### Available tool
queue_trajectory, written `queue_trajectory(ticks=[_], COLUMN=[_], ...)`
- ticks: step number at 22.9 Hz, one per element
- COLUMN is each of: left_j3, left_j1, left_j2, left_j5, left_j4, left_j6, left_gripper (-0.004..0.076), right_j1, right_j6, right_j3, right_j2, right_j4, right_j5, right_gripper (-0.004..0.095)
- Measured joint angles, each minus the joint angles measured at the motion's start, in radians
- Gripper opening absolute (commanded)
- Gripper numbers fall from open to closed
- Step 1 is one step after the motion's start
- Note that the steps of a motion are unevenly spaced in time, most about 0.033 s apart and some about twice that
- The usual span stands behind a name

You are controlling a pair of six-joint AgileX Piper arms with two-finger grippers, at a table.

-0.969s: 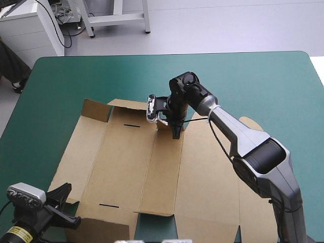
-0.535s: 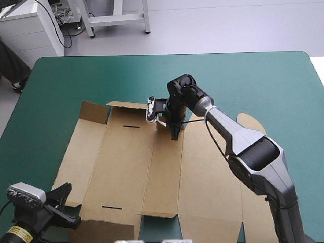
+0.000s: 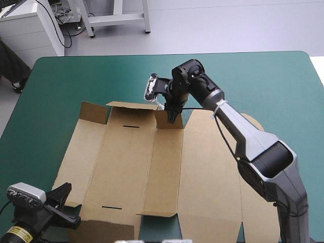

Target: Fold the box

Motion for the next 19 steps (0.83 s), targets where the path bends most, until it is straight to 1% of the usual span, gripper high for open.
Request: queue_trajectory(ticks=[3,7,8,9,12,13,17,19], left_j3=[0.0,0.0,0.0,0.0,0.0,0.0,0.0,0.0], left_j1=[0.0,0.0,0.0,0.0,0.0,0.0,0.0,0.0], left_j2=[0.0,0.0,0.0,0.0,0.0,0.0,0.0,0.0], left_j5=[0.0,0.0,0.0,0.0,0.0,0.0,-0.001,-0.001], left_j4=[0.0,0.0,0.0,0.0,0.004,0.004,0.005,0.005], left_j6=[0.0,0.0,0.0,0.0,0.001,0.001,0.001,0.001], left_gripper=[-0.0008,-0.0008,-0.0008,-0.0008,-0.0008,-0.0008,-0.0008,-0.0008], right_j1=[0.0,0.0,0.0,0.0,0.0,0.0,0.0,0.0], right_j6=[0.068,0.332,0.371,0.439,0.539,0.572,0.647,0.687], right_j3=[-0.003,-0.004,-0.004,0.006,0.09,0.156,0.364,0.495], right_j2=[-0.077,-0.31,-0.351,-0.439,-0.631,-0.721,-0.932,-1.069], right_j4=[-0.019,-0.122,-0.131,-0.148,-0.165,-0.166,-0.17,-0.172], right_j5=[0.007,0.011,0.011,0.012,0.012,0.012,0.012,0.012], right_gripper=[0.0457,0.0447,0.0387,0.0332,0.0039,-0.0005,-0.0012,-0.0012])
